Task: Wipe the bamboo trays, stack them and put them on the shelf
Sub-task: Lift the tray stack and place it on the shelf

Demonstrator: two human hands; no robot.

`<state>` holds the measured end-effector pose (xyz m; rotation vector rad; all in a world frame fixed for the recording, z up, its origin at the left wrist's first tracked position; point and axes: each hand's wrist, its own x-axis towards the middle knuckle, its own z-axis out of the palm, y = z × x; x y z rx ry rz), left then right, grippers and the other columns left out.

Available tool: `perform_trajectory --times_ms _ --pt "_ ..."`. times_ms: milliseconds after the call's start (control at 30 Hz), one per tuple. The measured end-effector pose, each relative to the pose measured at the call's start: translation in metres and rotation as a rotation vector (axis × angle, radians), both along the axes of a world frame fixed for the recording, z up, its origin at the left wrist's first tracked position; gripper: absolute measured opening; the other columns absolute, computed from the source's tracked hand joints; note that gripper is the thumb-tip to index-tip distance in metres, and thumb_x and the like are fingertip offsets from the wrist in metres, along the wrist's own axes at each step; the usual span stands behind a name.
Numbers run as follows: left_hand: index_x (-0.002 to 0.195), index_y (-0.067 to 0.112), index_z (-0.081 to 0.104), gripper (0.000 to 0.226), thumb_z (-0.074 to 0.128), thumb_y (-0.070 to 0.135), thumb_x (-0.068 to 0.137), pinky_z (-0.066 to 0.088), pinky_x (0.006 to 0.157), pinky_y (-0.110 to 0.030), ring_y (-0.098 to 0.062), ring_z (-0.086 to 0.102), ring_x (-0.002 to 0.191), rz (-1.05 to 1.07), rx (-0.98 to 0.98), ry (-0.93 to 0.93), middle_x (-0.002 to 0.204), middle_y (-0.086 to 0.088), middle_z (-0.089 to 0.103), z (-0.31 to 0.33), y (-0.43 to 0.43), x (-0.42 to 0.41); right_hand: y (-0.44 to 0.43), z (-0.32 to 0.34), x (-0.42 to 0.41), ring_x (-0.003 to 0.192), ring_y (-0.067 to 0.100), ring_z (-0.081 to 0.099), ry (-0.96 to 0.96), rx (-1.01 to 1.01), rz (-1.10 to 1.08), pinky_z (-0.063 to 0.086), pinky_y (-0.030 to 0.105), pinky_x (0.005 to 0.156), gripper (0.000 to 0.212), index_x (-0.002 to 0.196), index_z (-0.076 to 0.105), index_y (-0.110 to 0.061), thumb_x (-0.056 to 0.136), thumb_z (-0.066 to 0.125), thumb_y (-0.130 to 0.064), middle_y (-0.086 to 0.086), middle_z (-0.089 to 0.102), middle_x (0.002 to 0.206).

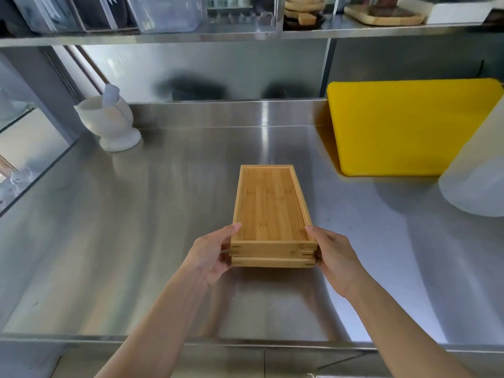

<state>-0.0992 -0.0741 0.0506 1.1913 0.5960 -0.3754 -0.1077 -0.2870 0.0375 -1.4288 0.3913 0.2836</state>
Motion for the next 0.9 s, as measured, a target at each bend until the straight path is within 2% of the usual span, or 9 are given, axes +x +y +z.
perform_trajectory --times_ms 100,333,400,533,667,767,833,900 --pt "0.102 0.001 0.065 0.029 0.071 0.019 0.08 0.053 0.065 -0.037 -0.025 0.063 0.079 0.04 0.014 -0.034 0.091 -0.014 0.068 0.012 -0.002 0.006 0.002 0.014 0.008 0.105 0.028 0.059 -0.027 -0.047 -0.004 0.048 0.044 0.099 0.019 0.091 0.065 -0.019 0.089 0.053 -0.034 0.013 0.064 0.11" --pt "0.094 0.003 0.07 0.024 0.073 0.022 0.079 0.051 0.067 -0.035 -0.023 0.062 0.073 0.061 0.058 -0.195 0.082 -0.01 0.07 0.057 0.017 0.05 0.021 0.062 0.051 0.098 0.022 0.06 -0.183 -0.087 -0.001 0.05 0.031 0.085 0.017 0.085 0.062 -0.025 0.09 0.05 -0.036 0.006 0.064 0.099" --pt "0.089 0.005 0.071 0.02 0.072 0.023 0.08 0.05 0.064 -0.034 -0.021 0.062 0.07 0.054 0.073 -0.255 0.078 -0.008 0.07 0.076 0.026 0.073 0.031 0.08 0.073 0.097 0.021 0.061 -0.237 -0.088 -0.024 0.05 0.033 0.087 0.016 0.087 0.062 -0.024 0.089 0.051 -0.036 0.006 0.065 0.1" --pt "0.098 0.006 0.07 0.026 0.071 0.026 0.081 0.05 0.063 -0.032 -0.021 0.064 0.074 0.026 0.088 -0.369 0.085 -0.009 0.072 0.12 0.046 0.127 0.052 0.119 0.132 0.099 0.023 0.061 -0.331 -0.063 -0.059 0.05 0.04 0.092 0.028 0.106 0.062 -0.015 0.09 0.051 -0.035 0.009 0.065 0.106" --pt "0.097 0.007 0.066 0.022 0.07 0.023 0.083 0.053 0.067 -0.032 -0.022 0.064 0.08 0.034 0.058 -0.444 0.09 -0.009 0.07 0.165 0.062 0.187 0.068 0.159 0.2 0.103 0.024 0.06 -0.406 -0.017 -0.095 0.047 0.041 0.098 0.028 0.109 0.061 -0.013 0.091 0.051 -0.031 0.008 0.065 0.109" --pt "0.097 0.006 0.065 0.021 0.069 0.022 0.083 0.053 0.067 -0.032 -0.021 0.062 0.077 0.035 0.037 -0.477 0.086 -0.008 0.067 0.191 0.071 0.235 0.081 0.184 0.253 0.104 0.024 0.06 -0.424 0.021 -0.128 0.048 0.037 0.092 0.033 0.116 0.059 -0.007 0.092 0.051 -0.028 0.011 0.064 0.111" --pt "0.093 0.007 0.065 0.018 0.07 0.02 0.082 0.053 0.067 -0.032 -0.021 0.062 0.075 0.044 0.013 -0.488 0.082 -0.007 0.067 0.204 0.075 0.268 0.087 0.199 0.283 0.103 0.024 0.06 -0.427 0.049 -0.124 0.048 0.036 0.091 0.03 0.111 0.061 -0.006 0.092 0.051 -0.027 0.01 0.065 0.109" --pt "0.099 0.008 0.063 0.024 0.071 0.022 0.082 0.056 0.079 -0.039 -0.023 0.064 0.083 0.045 -0.003 -0.486 0.091 -0.009 0.067 0.213 0.076 0.299 0.091 0.213 0.31 0.099 0.024 0.061 -0.417 0.064 -0.124 0.047 0.04 0.093 0.019 0.095 0.063 -0.011 0.092 0.051 -0.025 0.009 0.066 0.101"
